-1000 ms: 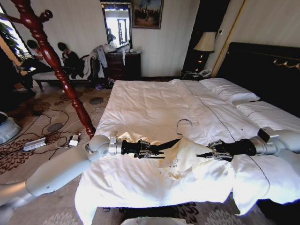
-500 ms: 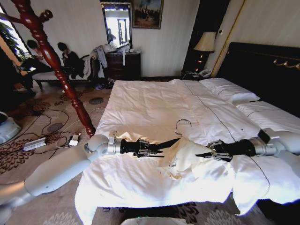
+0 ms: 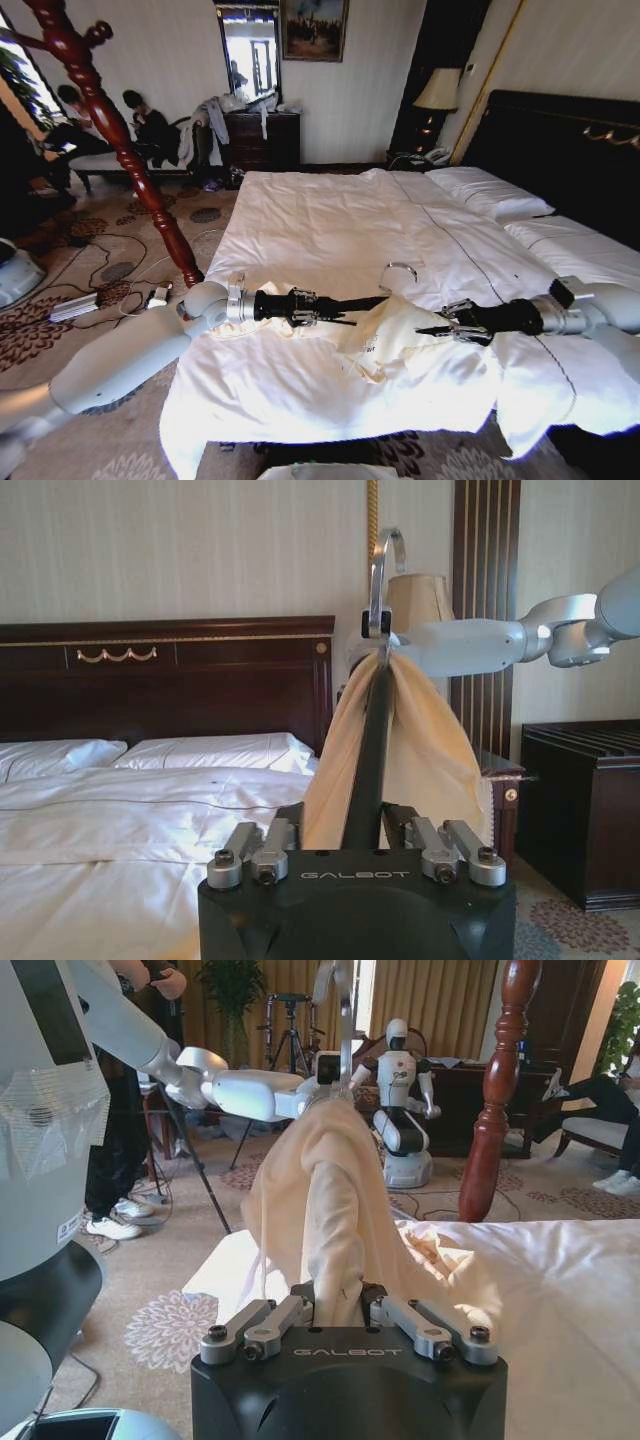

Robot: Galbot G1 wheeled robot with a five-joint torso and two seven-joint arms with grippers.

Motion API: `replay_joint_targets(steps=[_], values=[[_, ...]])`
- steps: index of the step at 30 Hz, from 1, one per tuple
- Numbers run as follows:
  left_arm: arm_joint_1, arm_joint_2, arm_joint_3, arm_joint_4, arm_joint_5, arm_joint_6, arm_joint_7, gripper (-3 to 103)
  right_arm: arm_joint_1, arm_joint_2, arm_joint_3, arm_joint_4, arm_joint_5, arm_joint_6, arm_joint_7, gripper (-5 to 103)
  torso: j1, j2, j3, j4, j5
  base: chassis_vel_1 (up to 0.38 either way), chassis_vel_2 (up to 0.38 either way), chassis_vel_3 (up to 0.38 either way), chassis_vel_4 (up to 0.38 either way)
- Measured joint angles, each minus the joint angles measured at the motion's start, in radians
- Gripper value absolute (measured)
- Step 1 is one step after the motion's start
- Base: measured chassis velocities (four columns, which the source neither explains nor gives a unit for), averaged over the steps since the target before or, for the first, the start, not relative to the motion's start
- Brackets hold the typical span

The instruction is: Pick up the clothes from the bed and hang them on the clothes hanger.

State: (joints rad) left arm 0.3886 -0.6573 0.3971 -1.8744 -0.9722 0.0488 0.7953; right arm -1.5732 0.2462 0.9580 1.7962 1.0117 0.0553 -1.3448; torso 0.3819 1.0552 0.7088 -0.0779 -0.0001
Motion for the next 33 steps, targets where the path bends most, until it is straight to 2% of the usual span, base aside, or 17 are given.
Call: replay_joint_targets(steps=[1,3,7,15,17,18,19,21,22,23,24,25,27,29,30,31,33], values=[[0.0,0.0,-0.002,0.002,0.0,-0.001,0.0,53,0.002,0.0,0.0,-0.005,0.0,0.0,-0.004,19,0.0,0.0,0.0,0.0,0.0,0.0,0.0,0.0,0.0],[0.0,-0.001,-0.004,0.003,0.0,-0.002,0.0,53,0.003,0.0,-0.001,-0.009,-0.002,0.0,-0.007,19,0.0,0.0,0.0,0.0,0.0,0.0,0.0,0.0,0.0],[0.006,-0.006,-0.052,0.01,-0.025,-0.005,0.0,74,0.004,0.009,-0.004,-0.017,-0.012,0.004,-0.02,19,0.0,0.0,0.0,0.0,0.0,0.0,0.0,0.0,0.0],[0.04,0.001,-0.169,0.023,-0.083,-0.007,-0.029,98,0.003,0.029,-0.011,-0.021,-0.027,0.01,-0.027,19,0.0,0.0,0.0,0.0,0.0,0.0,0.0,0.0,0.0],[0.072,-0.01,-0.242,0.033,-0.134,-0.001,-0.185,100,0.009,0.039,-0.011,-0.015,-0.022,0.011,-0.027,19,0.0,0.0,0.0,0.0001,0.0,0.0,0.0,0.0,0.0],[0.083,-0.021,-0.275,0.036,-0.155,0.01,-0.297,100,0.013,0.045,-0.011,-0.009,-0.015,0.011,-0.024,19,0.0,0.0,0.0,0.0002,-0.0002,0.0,0.0,0.0,0.0],[0.083,-0.021,-0.275,0.036,-0.155,0.01,-0.297,100,0.013,0.045,-0.011,-0.009,-0.015,0.011,-0.024,19,0.0,0.0,0.0,0.0002,-0.0002,0.0,0.0,0.0,0.0],[0.083,-0.053,-0.31,0.044,-0.169,0.027,-0.561,100,0.021,0.057,-0.01,0.008,0.0,0.011,-0.017,19,0.0,0.0,0.0,0.0004,0.0,0.0,0.0,0.0,0.0],[0.076,-0.066,-0.315,0.051,-0.165,0.034,-0.657,100,0.023,0.061,-0.007,0.016,0.004,0.011,-0.014,19,0.0,0.0,0.0,0.0001,-0.0001,0.0,0.0,0.0,0.0],[0.071,-0.081,-0.328,0.069,-0.16,0.057,-0.821,100,0.026,0.066,-0.001,0.032,0.014,0.01,-0.008,19,0.0,0.0,0.0,-0.0009,-0.0001,0.0,0.0,0.0,0.0],[0.071,-0.081,-0.328,0.069,-0.16,0.057,-0.821,100,0.026,0.066,-0.001,0.032,0.014,0.01,-0.008,19,0.0,0.0,0.0,-0.0009,-0.0001,0.0,0.0,0.0,0.0],[0.076,-0.084,-0.336,0.076,-0.158,0.071,-0.883,100,0.026,0.068,0.0,0.039,0.019,0.009,-0.004,19,0.0,0.0,0.0,-0.0012,0.0002,0.0,0.0,0.0,0.0],[0.137,-0.077,-0.371,0.08,-0.162,0.173,-1.083,100,0.028,0.074,0.004,0.064,0.033,0.007,0.013,19,0.0,0.0,0.0,-0.0003,0.0,0.0,0.0,0.0,0.0],[0.206,-0.066,-0.404,0.057,-0.185,0.257,-1.2,100,0.027,0.078,0.007,0.081,0.035,0.008,0.027,19,0.0,0.0,0.0,0.0009,-0.0003,0.0,0.0,0.0,0.0],[0.206,-0.066,-0.404,0.057,-0.185,0.257,-1.2,100,0.027,0.078,0.007,0.081,0.035,0.008,0.027,19,0.0,0.0,0.0,0.0009,-0.0003,0.0,0.0,0.0,0.0],[0.276,-0.066,-0.435,0.034,-0.19,0.302,-1.279,100,0.025,0.079,0.01,0.091,0.034,0.011,0.04,19,0.0,0.0,0.0,0.001,-0.0001,0.0,0.0,0.0,0.0],[0.33,-0.072,-0.451,0.018,-0.178,0.315,-1.309,100,0.024,0.08,0.013,0.099,0.033,0.015,0.049,19,0.0,0.0,0.0,0.0008,-0.0004,0.0,0.0,0.0,0.0]])
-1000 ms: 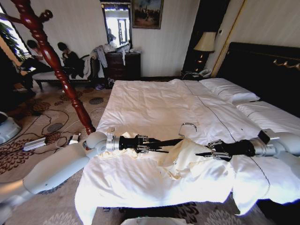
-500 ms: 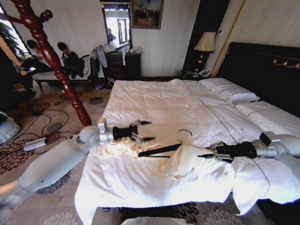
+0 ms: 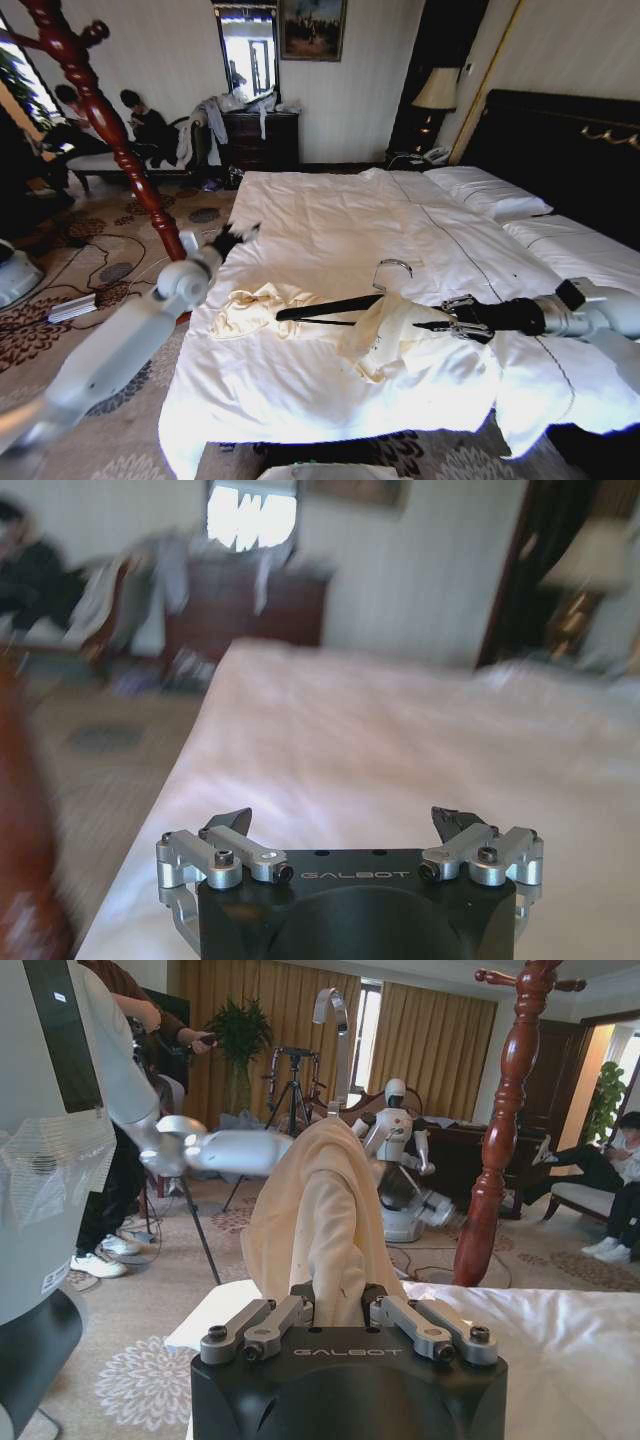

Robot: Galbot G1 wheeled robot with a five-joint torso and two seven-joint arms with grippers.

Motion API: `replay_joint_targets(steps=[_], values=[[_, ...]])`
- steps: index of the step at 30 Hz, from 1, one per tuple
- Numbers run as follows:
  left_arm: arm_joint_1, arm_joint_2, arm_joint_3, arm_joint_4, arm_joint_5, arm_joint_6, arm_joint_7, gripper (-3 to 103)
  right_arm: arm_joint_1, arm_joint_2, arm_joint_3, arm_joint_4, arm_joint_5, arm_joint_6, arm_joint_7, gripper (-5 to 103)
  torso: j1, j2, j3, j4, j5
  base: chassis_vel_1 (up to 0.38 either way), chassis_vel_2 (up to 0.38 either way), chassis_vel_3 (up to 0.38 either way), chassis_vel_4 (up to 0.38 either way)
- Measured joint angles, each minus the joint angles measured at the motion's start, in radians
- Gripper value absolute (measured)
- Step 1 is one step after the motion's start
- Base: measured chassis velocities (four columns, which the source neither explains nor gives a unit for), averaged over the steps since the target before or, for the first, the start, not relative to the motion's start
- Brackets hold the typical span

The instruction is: Pick up the clothes from the bed and hang them on the clothes hanger.

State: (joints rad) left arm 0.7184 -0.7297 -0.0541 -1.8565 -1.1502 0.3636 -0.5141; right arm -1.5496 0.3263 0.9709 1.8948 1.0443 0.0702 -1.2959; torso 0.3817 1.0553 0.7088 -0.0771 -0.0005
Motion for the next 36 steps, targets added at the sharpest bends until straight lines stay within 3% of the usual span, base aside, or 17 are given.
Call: replay_joint_targets(steps=[3,5,10,15,21,26,30,32,36], values=[[0.137,-0.018,-0.03,-0.041,0.094,-0.015,-0.002,100,-0.003,0.0,0.004,0.014,-0.002,0.007,0.013,19,0.0,0.0,0.0,-0.0014,0.0006,0.0,0.0,0.0,0.0],[0.223,-0.022,-0.03,-0.073,0.151,-0.03,0.019,100,-0.004,-0.001,0.004,0.017,-0.007,0.008,0.018,19,0.0,0.0,0.0,-0.0006,-0.0001,0.0,0.0,0.0,0.0],[0.349,-0.037,-0.012,-0.143,0.219,-0.051,0.02,100,-0.004,-0.003,0.001,0.018,-0.016,0.01,0.021,19,0.0,0.0,0.0,-0.0007,0.0005,0.0,0.0,0.0,0.0],[0.393,-0.057,0.016,-0.161,0.229,-0.054,0.018,100,-0.005,-0.004,0.0,0.012,-0.023,0.013,0.02,19,0.0,0.0,0.0,-0.0008,0.0006,0.0,0.0,0.0,0.0],[0.366,-0.098,0.059,-0.136,0.21,-0.062,0.025,103,-0.007,0.001,-0.002,0.007,-0.029,0.019,0.013,19,0.0,0.0,0.0,-0.001,0.0005,0.0,0.0,0.0,0.0],[0.336,-0.139,0.075,-0.112,0.184,-0.063,0.024,97,-0.01,0.003,-0.002,0.004,-0.032,0.024,0.007,19,0.0,0.0,0.0,-0.0009,0.0005,0.0,0.0,0.0,0.0],[0.312,-0.18,0.102,-0.077,0.176,-0.061,0.024,76,-0.011,0.004,0.001,0.004,-0.033,0.028,0.002,19,0.0,0.0,0.0,-0.0008,0.0005,0.0,0.0,0.0,0.0],[0.311,-0.186,0.105,-0.073,0.176,-0.061,0.024,76,-0.011,0.005,0.001,0.004,-0.033,0.028,0.002,19,0.0,0.0,0.0,-0.0007,0.0005,0.0,0.0,0.0,0.0],[0.308,-0.202,0.11,-0.063,0.176,-0.06,0.025,60,-0.01,0.005,0.001,0.001,-0.034,0.028,0.002,19,0.0,0.0,0.0,-0.0008,0.0006,0.0,0.0,0.0,0.0]])
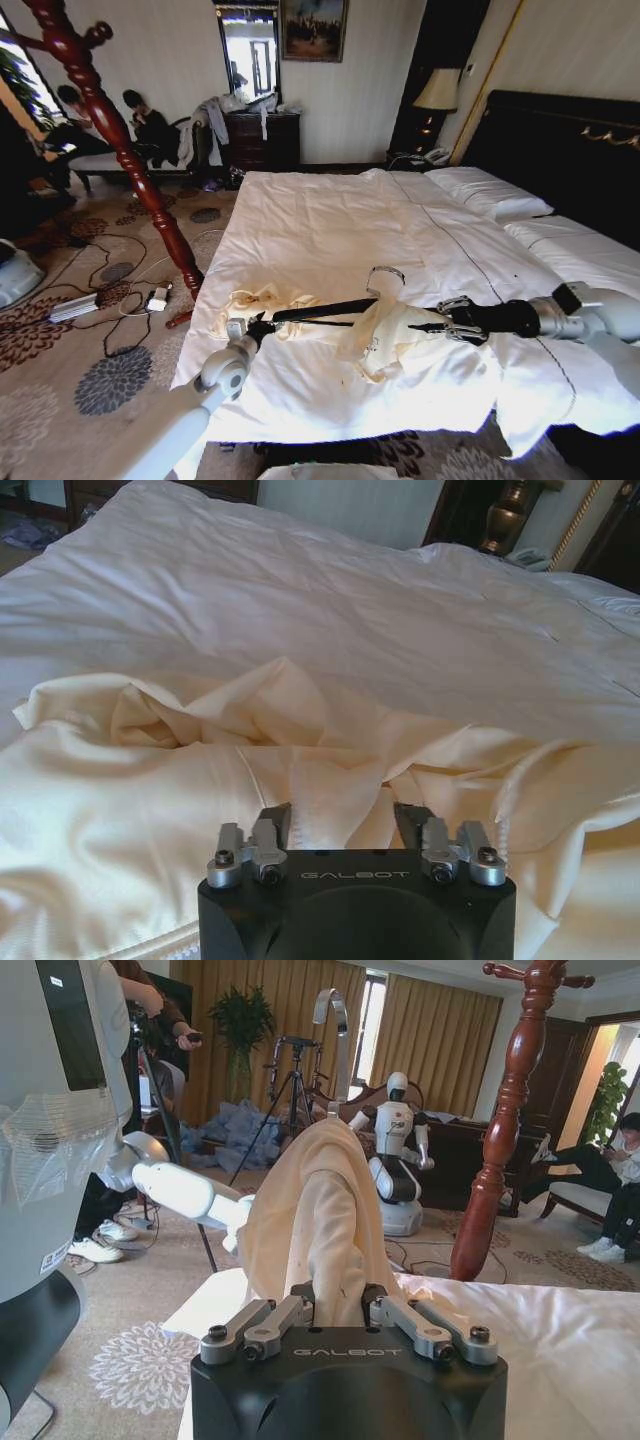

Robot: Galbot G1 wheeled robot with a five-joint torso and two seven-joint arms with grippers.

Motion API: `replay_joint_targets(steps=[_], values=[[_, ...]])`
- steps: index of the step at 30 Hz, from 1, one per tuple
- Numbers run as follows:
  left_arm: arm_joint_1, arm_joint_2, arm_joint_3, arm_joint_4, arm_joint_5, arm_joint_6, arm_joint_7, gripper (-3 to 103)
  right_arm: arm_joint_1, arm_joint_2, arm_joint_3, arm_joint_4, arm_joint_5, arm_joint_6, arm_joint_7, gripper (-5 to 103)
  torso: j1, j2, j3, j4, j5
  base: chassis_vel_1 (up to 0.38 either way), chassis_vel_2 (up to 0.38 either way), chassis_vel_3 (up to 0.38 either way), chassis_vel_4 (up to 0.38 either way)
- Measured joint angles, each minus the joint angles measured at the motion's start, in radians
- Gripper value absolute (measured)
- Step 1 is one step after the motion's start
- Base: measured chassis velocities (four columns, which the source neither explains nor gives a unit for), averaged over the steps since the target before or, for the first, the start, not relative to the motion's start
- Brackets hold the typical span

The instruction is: Pick up the clothes from the bed and hang them on the clothes hanger.

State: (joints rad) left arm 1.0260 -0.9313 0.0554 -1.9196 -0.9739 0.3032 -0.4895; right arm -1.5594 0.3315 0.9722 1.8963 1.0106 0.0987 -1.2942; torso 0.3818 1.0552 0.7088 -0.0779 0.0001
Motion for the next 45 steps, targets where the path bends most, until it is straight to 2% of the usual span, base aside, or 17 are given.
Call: replay_joint_targets(steps=[4,5,6,8,9,11,12,14,16,28,30,34,36,39,43,44,45], values=[[-0.006,-0.008,-0.003,0.008,0.0,-0.002,0.005,49,0.001,-0.001,0.0,-0.003,0.0,0.0,0.0,19,0.0,0.0,0.0,0.0001,0.0,0.0,0.0,0.0,0.0],[-0.01,-0.01,-0.004,0.013,0.0,-0.004,0.008,39,0.002,-0.001,0.0,-0.005,0.0,0.0,0.0,19,0.0,0.0,0.0,0.0,-0.0001,0.0,0.0,0.0,0.0],[-0.012,-0.012,-0.005,0.015,-0.001,-0.005,0.01,39,0.003,-0.002,0.0,-0.006,0.0,0.0,0.0,19,0.0,0.0,0.0,0.0,-0.0001,0.0,0.0,0.0,0.0],[-0.018,-0.013,-0.007,0.017,-0.01,-0.007,0.011,28,0.005,-0.005,0.0,-0.009,0.0,0.0,0.0,19,0.0,0.0,0.0,0.0,0.0,0.0,0.0,0.0,0.0],[-0.018,-0.013,-0.007,0.017,-0.01,-0.007,0.011,28,0.005,-0.005,0.0,-0.009,0.0,0.0,0.0,19,0.0,0.0,0.0,0.0,0.0,0.0,0.0,0.0,0.0],[-0.022,-0.013,-0.013,0.016,-0.021,-0.01,0.012,17,0.006,-0.007,0.0,-0.013,0.0,0.001,0.0,19,0.0,0.0,0.0,0.0,-0.0001,0.0,0.0,0.0,0.0],[-0.024,-0.013,-0.016,0.016,-0.023,-0.012,0.014,17,0.007,-0.007,0.0,-0.015,0.0,0.001,0.0,19,0.0,0.0,0.0,0.0001,-0.0001,0.0,0.0,0.0,0.0],[-0.036,-0.013,-0.035,0.013,-0.031,-0.027,0.024,7,0.008,-0.007,0.002,-0.02,0.001,0.002,0.001,19,0.0,0.0,0.0,0.0,-0.0001,0.0,0.0,0.0,0.0],[-0.044,-0.012,-0.044,0.012,-0.035,-0.036,0.026,3,0.008,-0.007,0.003,-0.023,0.002,0.003,0.002,19,0.0,0.0,0.0,0.0,-0.0001,0.0,0.0,0.0,0.0],[-0.129,0.022,-0.159,-0.049,-0.17,-0.055,0.008,0,0.008,-0.002,-0.004,-0.051,0.014,0.008,0.017,19,0.0,0.0,0.0,0.0,-0.0002,0.0,0.0,0.0,0.0],[-0.156,0.045,-0.172,-0.082,-0.225,-0.051,-0.01,0,0.005,0.007,-0.013,-0.052,0.004,0.012,0.018,19,0.0,0.0,0.0,0.0001,-0.0003,0.0,0.0,0.0,0.0],[-0.185,0.072,-0.182,-0.097,-0.27,-0.039,-0.039,0,0.004,0.016,-0.019,-0.053,-0.003,0.015,0.018,19,0.0,0.0,0.0,-0.0004,0.0001,0.0,0.0,0.0,0.0],[-0.186,0.082,-0.183,-0.096,-0.273,-0.033,-0.053,0,0.005,0.018,-0.019,-0.053,-0.004,0.016,0.018,19,0.0,0.0,0.0,-0.0004,0.0,0.0,0.0,0.0,0.0],[-0.161,0.112,-0.181,-0.08,-0.27,0.011,-0.133,0,0.006,0.021,-0.019,-0.05,0.002,0.019,0.015,19,0.0,0.0,0.0,0.0001,-0.0002,0.0,0.0,0.0,0.0],[-0.129,0.126,-0.164,-0.072,-0.243,0.035,-0.161,0,0.006,0.021,-0.018,-0.043,0.016,0.019,0.016,19,0.0,0.0,0.0,0.0003,-0.0003,0.0,0.0,0.0,0.0],[-0.12,0.129,-0.158,-0.072,-0.231,0.04,-0.165,0,0.005,0.021,-0.018,-0.04,0.021,0.019,0.017,19,0.0,0.0,0.0,0.0002,-0.0003,0.0,0.0,0.0,0.0],[-0.08,0.144,-0.122,-0.081,-0.156,0.091,-0.23,0,0.005,0.021,-0.02,-0.024,0.047,0.019,0.027,19,0.0,0.0,0.0,-0.0001,-0.0004,0.0,0.0,0.0,0.0]])
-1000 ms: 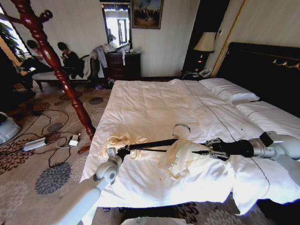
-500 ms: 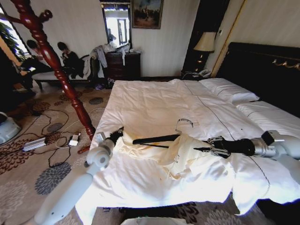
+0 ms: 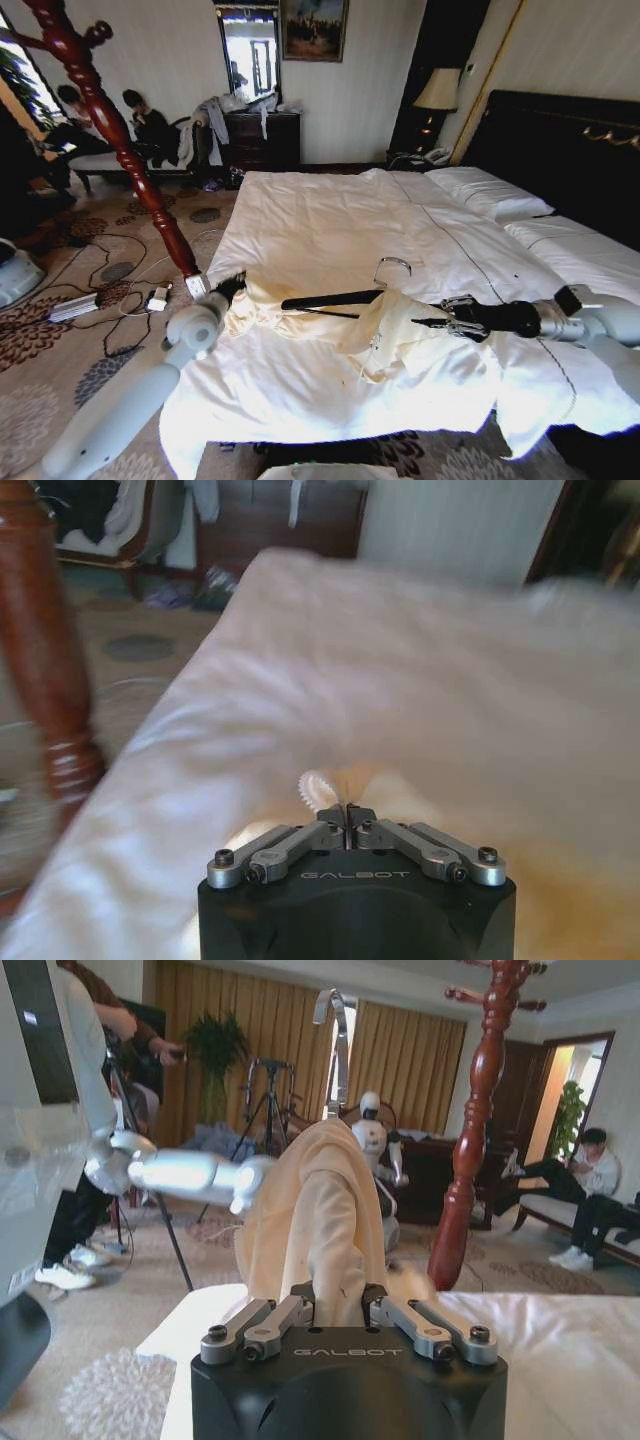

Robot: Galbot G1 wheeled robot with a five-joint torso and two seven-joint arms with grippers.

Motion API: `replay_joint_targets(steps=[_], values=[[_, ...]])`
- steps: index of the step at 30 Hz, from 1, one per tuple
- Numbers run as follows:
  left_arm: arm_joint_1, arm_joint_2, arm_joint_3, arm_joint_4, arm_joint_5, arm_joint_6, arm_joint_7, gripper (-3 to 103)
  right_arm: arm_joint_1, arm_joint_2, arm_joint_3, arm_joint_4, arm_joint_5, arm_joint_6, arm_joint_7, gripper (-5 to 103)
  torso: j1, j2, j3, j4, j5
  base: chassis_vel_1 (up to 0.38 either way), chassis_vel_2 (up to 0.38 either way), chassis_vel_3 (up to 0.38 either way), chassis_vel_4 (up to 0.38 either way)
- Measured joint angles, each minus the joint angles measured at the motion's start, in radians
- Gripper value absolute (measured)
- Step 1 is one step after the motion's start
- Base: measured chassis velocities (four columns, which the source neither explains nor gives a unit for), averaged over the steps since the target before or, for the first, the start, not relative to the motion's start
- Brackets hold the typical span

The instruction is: Pick up the clothes from the bed and hang them on the clothes hanger.

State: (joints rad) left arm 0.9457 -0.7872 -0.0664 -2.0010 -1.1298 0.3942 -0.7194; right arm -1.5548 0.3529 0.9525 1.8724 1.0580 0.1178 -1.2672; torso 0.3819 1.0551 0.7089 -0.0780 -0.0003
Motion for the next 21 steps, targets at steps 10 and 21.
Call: replay_joint_targets(steps=[10,21], values=[[0.062,0.176,0.036,-0.062,0.343,0.056,-0.042,28,0.001,0.01,-0.007,0.021,0.056,-0.004,0.024,19,0.0,0.0,0.0,0.0003,0.0001,0.0,0.0,0.0,0.0],[0.067,0.306,0.048,-0.152,0.534,-0.187,0.354,71,0.005,0.018,-0.008,0.028,0.093,-0.009,0.048,19,0.0,0.0,0.0,0.0001,0.0003,0.0,0.0,0.0,0.0]])
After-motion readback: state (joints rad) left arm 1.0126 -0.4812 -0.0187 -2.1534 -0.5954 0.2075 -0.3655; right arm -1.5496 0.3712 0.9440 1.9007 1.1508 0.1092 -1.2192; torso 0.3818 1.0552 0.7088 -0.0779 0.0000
